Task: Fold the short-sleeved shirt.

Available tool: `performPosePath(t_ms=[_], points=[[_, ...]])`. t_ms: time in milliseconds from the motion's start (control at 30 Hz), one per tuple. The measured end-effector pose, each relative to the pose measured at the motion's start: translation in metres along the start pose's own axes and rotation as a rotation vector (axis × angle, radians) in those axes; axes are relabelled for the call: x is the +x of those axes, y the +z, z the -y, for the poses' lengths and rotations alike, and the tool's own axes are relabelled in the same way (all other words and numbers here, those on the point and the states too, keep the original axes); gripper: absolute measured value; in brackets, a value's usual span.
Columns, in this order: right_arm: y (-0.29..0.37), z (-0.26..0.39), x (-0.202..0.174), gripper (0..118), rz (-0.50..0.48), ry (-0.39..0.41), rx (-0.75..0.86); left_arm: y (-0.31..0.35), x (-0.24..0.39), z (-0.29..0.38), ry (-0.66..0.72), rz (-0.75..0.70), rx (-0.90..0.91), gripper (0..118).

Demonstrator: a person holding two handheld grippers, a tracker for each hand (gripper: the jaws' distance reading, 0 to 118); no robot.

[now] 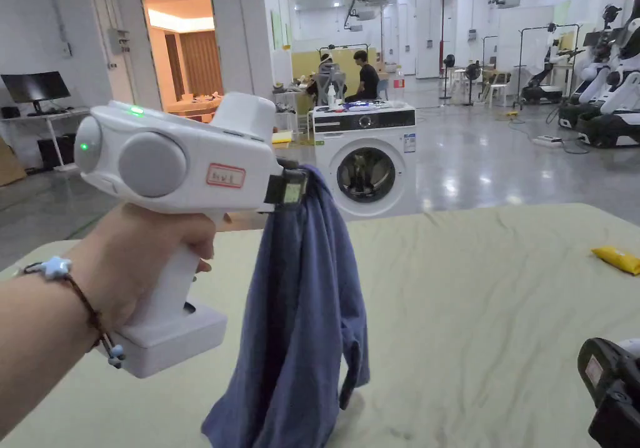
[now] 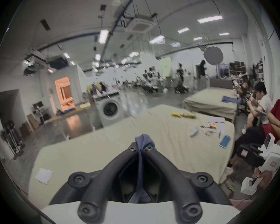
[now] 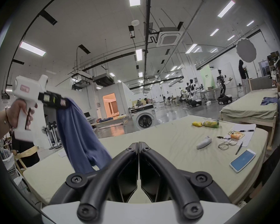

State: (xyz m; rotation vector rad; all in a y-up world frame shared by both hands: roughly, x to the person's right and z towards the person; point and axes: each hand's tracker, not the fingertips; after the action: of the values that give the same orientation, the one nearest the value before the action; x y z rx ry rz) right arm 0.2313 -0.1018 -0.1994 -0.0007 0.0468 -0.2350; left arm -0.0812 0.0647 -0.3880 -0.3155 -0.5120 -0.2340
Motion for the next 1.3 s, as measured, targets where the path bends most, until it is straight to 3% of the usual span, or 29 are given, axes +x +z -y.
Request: performPosePath(t_ms=[100,200,300,333,400,433,500,633,833,867,900,933,967,1000,1100,1300], points=[[-0.001,0.005,0.015,0,0.040,-0.003,-0.008,-0.067,0.034,0.047,0.078,0.080,-0.155,0],[-0.010,0.028,0.028,0,0.059,0.005,-0.063,-0.136,0.068,0.125,0.028,0.125,-0.422,0],[-0.016,0.055,0.035,0,0.084,-0.022,-0.198,-0.180,0.080,0.204,0.172,0.144,-0.574,0],[-0.016,0.064,0.039,0,0.073,-0.042,-0.221,-0.186,0.077,0.221,0.251,0.159,-0.595,10],[-0.017,0.073,0.041,0,0.065,-0.038,-0.245,-0.180,0.072,0.247,0.397,0.192,-0.550,65],[-0.019,0.075,0.040,0,0.062,-0.021,-0.258,-0.177,0.069,0.250,0.425,0.175,-0.541,74],[-0.017,0.076,0.040,0,0.057,0.004,-0.266,-0.164,0.061,0.240,0.432,0.188,-0.442,74],[-0.020,0.065,0.034,0,0.041,-0.010,-0.235,-0.103,0.038,0.203,0.316,0.101,-0.240,74],[-0.012,0.042,0.011,0,-0.027,0.051,-0.086,0.037,0.017,0.208,0.356,-0.075,0.171,74],[-0.009,0.041,0.007,0,-0.022,0.076,-0.047,0.058,0.021,0.219,0.348,-0.133,0.244,66],[-0.006,0.041,0.003,0,-0.015,0.096,-0.012,0.075,0.026,0.227,0.319,-0.194,0.295,45],[-0.003,0.043,-0.001,0,-0.005,0.115,0.028,0.088,0.033,0.237,0.283,-0.302,0.317,12],[-0.001,0.045,-0.004,0,0.001,0.126,0.055,0.098,0.039,0.249,0.267,-0.394,0.317,0],[0.001,0.048,-0.007,0,0.002,0.129,0.071,0.108,0.044,0.259,0.280,-0.489,0.332,0],[0.004,0.055,-0.013,0,0.008,0.113,0.085,0.126,0.051,0.284,0.386,-0.500,0.359,0],[-0.005,0.058,-0.018,0,0.000,0.089,0.044,0.123,0.051,0.290,0.312,-0.513,0.294,0]])
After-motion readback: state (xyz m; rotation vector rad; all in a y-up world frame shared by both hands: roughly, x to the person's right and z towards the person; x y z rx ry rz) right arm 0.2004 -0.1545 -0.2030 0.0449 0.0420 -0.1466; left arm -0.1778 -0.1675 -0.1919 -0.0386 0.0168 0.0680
